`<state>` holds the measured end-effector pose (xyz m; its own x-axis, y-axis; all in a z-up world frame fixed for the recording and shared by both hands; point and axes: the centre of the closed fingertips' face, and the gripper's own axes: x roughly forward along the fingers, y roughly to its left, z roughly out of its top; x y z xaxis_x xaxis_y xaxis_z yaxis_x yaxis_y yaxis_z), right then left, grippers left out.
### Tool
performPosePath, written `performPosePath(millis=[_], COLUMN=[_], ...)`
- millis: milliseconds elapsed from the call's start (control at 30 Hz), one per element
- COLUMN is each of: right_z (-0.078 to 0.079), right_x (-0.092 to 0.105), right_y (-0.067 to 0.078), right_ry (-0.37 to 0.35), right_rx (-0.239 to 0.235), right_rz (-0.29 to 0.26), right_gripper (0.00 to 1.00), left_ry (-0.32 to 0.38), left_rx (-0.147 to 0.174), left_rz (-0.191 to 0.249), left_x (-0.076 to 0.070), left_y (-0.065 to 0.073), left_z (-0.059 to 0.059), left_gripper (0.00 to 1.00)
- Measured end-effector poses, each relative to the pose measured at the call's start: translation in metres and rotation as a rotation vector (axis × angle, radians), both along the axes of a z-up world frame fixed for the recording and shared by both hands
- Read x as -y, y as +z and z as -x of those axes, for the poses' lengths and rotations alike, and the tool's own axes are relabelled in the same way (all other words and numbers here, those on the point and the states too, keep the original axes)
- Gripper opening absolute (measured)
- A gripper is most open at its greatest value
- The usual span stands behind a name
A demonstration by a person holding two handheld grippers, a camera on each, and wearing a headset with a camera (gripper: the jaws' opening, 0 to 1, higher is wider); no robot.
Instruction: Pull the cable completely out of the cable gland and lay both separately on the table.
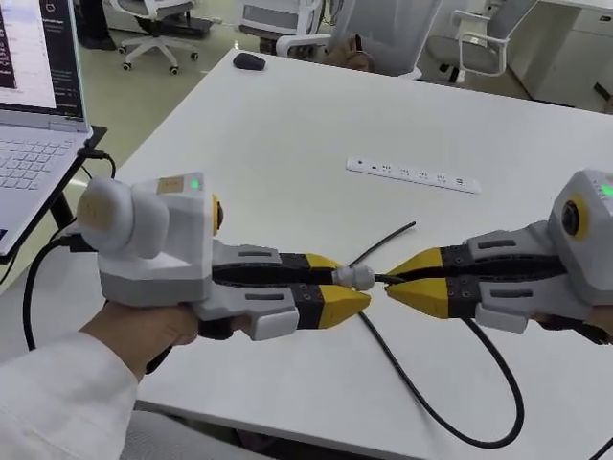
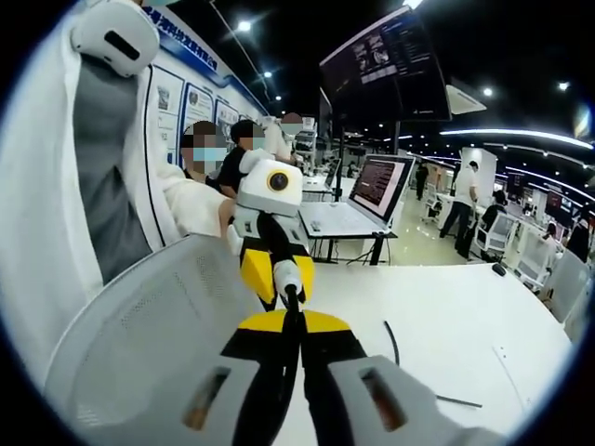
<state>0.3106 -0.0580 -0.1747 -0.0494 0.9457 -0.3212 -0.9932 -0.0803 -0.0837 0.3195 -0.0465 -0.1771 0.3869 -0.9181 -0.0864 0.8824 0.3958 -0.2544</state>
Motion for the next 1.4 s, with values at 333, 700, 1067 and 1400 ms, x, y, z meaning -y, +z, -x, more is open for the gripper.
performPosePath(millis=[333, 700, 1067, 1400], right_z=[-0.005, -0.017, -0.019, -0.016], right_x=[0.014, 0.046, 0.058, 0.058], right_y=[-0.011, -0.023, -0.039, -0.039], right_ry=[-0.028, -0.118, -0.165, -0.169], right_rx=[0.021, 0.035, 0.016, -0.011], right_rz=[0.046, 0.088, 0.098, 0.096], right_gripper=[0.03, 0.03, 0.03, 0.03], left_ry=[0.006, 0.013, 0.006, 0.008], left_rx=[-0.009, -0.017, -0.007, 0.000], left_rz=[-0.005, 0.013, -0.018, -0.020], left_x=[-0.001, 0.000, 0.003, 0.003], left_y=[-0.002, 0.000, -0.005, -0.005], left_z=[-0.001, -0.001, 0.000, -0.001], left_gripper=[0.16, 0.16, 0.16, 0.16])
